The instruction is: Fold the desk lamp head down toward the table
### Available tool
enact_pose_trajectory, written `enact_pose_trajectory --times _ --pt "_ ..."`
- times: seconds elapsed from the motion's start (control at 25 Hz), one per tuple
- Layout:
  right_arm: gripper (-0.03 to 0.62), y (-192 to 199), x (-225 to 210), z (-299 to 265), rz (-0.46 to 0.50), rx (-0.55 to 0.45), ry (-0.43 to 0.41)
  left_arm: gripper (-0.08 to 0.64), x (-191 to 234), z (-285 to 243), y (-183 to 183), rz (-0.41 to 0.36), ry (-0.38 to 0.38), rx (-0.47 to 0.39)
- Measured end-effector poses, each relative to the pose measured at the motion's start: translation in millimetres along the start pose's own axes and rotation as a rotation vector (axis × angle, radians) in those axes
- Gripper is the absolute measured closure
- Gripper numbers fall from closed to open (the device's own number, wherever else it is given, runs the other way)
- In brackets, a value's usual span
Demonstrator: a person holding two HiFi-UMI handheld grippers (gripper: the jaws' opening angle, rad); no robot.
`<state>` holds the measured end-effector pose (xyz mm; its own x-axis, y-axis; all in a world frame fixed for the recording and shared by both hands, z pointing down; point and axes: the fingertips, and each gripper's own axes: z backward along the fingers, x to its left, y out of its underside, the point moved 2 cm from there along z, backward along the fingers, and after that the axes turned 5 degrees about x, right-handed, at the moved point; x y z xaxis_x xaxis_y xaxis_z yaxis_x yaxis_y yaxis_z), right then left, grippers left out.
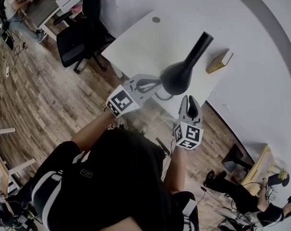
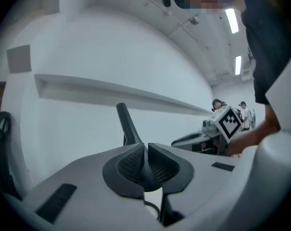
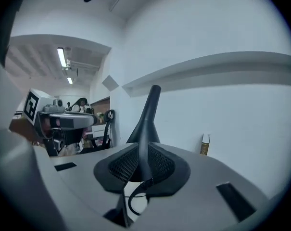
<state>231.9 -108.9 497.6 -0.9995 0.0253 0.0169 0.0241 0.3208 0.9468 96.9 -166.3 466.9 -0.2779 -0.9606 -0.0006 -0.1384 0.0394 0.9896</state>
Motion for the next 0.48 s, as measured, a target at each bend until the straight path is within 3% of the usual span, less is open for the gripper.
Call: enact_pose_trajectory --times 0.2,0.48 --pt "0.538 -17.5 0.2 17.2 -0.103 -0.069 0.037 0.535 7.5 21.0 -17.7 0.132 -0.104 -0.060" --pt "0.578 0.1 7.3 25.2 -0.131 -0.043 0.055 0.535 -7.6 27.1 -3.8 0.163 -0.092 -0.056"
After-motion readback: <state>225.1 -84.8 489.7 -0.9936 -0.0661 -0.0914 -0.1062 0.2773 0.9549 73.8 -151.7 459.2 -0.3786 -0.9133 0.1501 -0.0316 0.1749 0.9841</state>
